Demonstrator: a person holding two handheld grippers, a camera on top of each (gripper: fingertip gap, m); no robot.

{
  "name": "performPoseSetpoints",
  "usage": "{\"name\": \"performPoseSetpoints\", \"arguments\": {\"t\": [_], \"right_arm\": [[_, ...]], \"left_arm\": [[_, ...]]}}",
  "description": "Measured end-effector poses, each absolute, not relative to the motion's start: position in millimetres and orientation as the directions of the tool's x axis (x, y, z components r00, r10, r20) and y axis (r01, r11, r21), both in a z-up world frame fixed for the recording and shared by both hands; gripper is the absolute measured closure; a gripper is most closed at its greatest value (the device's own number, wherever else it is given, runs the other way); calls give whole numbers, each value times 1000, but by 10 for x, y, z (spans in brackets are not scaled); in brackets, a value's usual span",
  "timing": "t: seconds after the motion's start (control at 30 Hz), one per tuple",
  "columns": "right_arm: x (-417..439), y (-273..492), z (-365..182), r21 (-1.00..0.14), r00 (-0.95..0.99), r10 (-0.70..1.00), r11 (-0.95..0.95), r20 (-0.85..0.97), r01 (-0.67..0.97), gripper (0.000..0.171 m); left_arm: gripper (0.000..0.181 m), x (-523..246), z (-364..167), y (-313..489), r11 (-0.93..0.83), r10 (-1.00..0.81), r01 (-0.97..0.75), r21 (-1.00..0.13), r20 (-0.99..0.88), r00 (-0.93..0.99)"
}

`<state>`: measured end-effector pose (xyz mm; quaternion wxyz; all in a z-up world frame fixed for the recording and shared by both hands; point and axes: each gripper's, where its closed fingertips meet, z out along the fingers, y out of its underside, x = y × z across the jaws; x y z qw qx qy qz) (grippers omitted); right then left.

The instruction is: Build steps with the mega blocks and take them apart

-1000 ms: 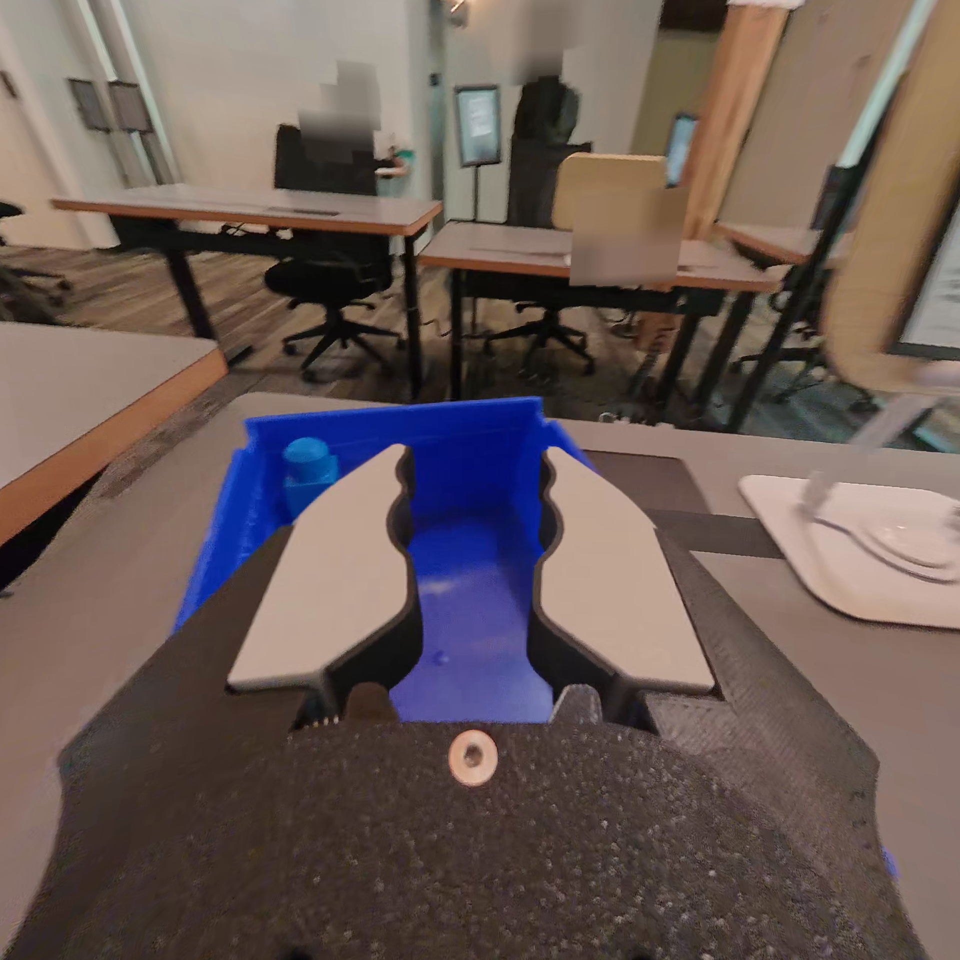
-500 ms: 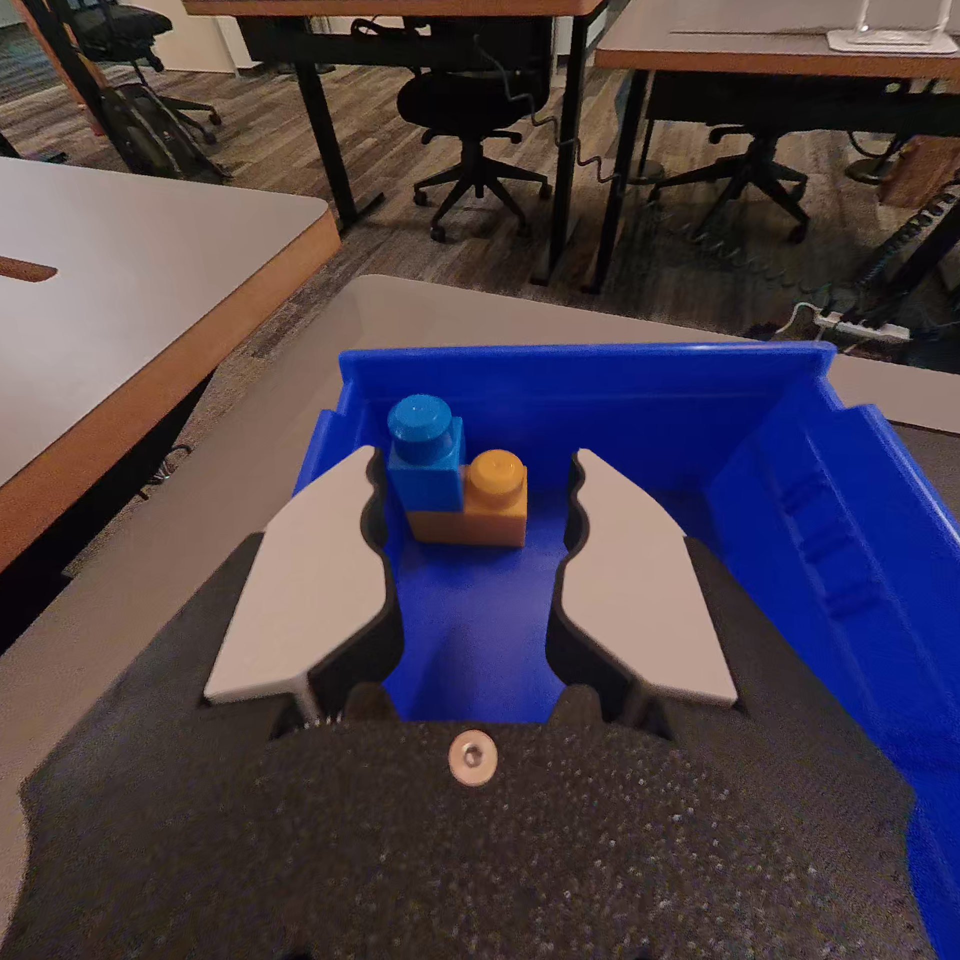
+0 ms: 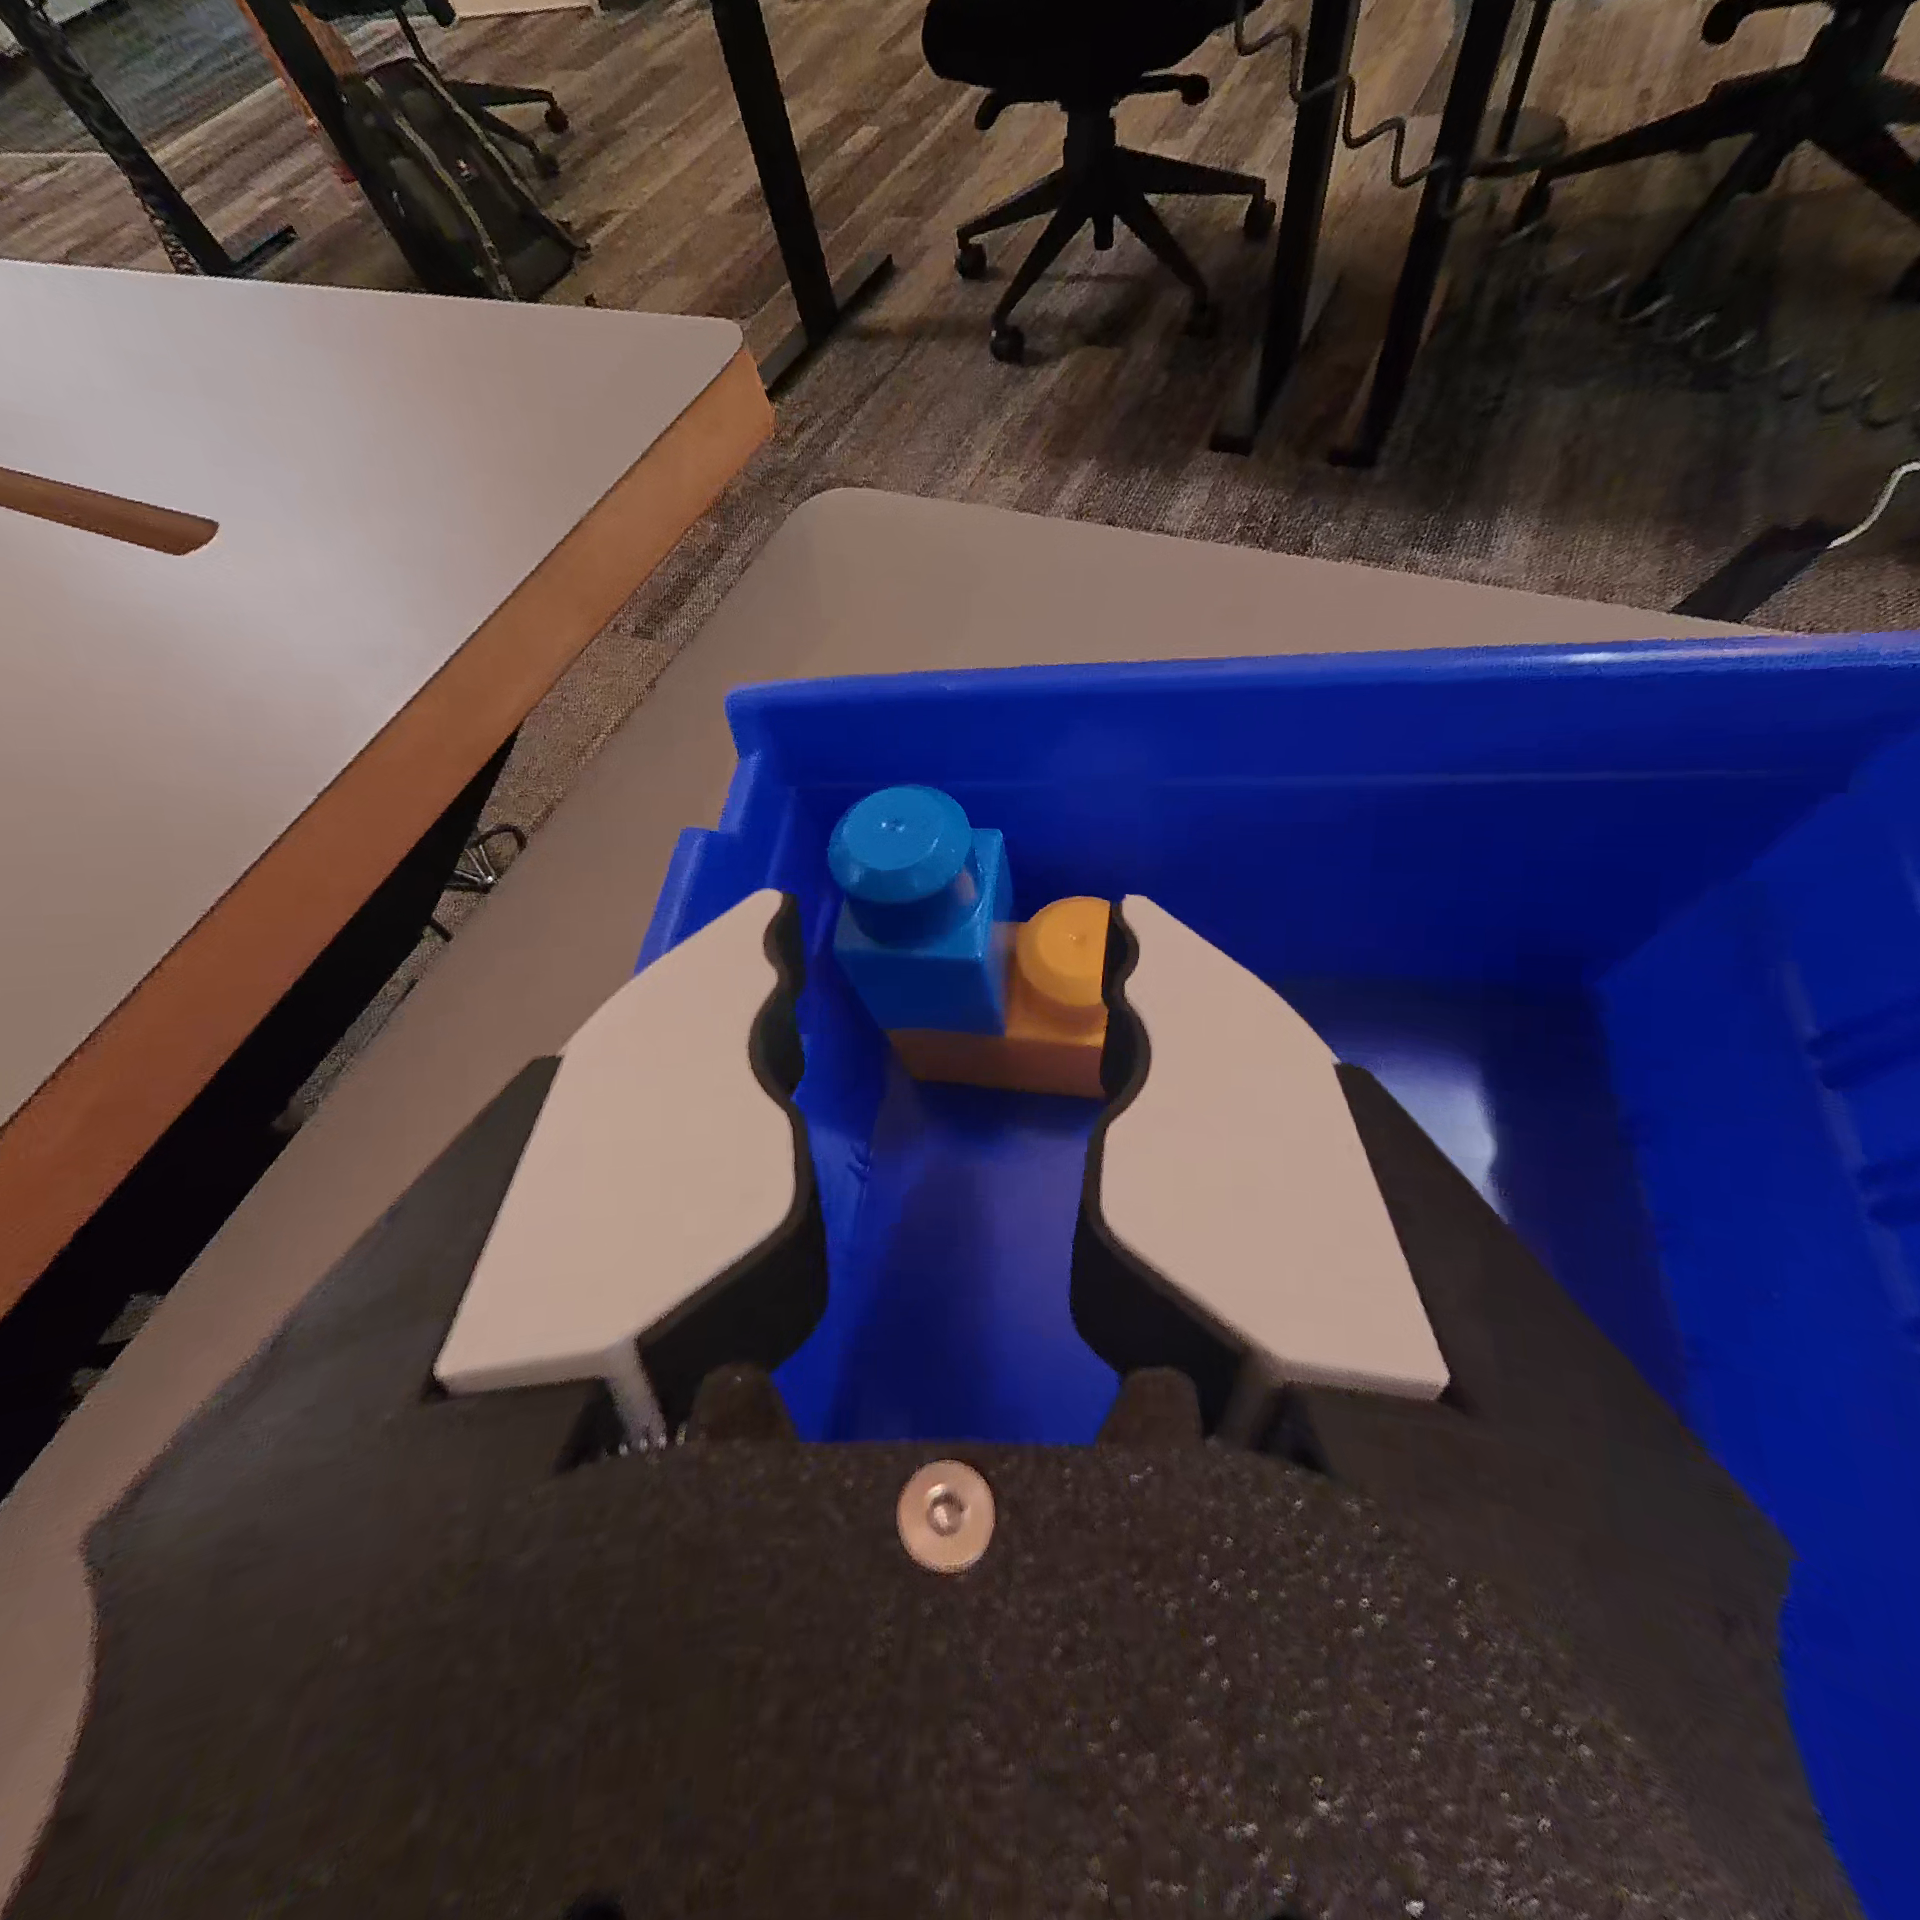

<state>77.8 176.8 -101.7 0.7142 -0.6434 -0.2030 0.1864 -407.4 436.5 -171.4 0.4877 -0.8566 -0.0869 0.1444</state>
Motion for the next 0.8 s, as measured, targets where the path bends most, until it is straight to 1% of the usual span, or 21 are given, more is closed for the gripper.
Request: {"name": "performPoseSetpoints", "arguments": {"t": [0.13,0.23,0.3,0.33,0.37,0.43,0.53,0.57,0.8], "right_arm": [[767,1766,-1029,-995,846,531,100,52,-2,171],[760,1765,-1041,-995,845,531,98,55,3,171],[753,1767,-1050,-995,845,533,96,54,4,171],[748,1768,-1056,-996,844,533,94,55,5,171],[743,1768,-1063,-996,844,534,93,57,8,171],[735,1770,-1074,-996,843,534,93,62,15,171],[727,1771,-1083,-996,842,536,91,62,16,171],[725,1772,-1085,-996,842,536,90,63,17,171],[723,1770,-1085,-996,841,537,91,63,17,171]], "left_arm": [[130,-4066,-1847,4385,-529,293,40,-848,-138,946],[135,-4085,-1869,4397,-516,300,2,-857,-178,937],[142,-4116,-1883,4390,-520,306,-28,-854,-217,927],[153,-4115,-1911,4383,-529,300,-23,-848,-212,930],[159,-4112,-1975,4373,-546,295,4,-838,-188,937],[164,-4126,-2043,4356,-542,304,43,-839,-148,941],[175,-4143,-2081,4336,-545,304,20,-838,-175,936],[181,-4144,-2082,4333,-546,304,14,-838,-182,935],[181,-4128,-2033,4312,-543,302,16,-839,-178,936]]}}
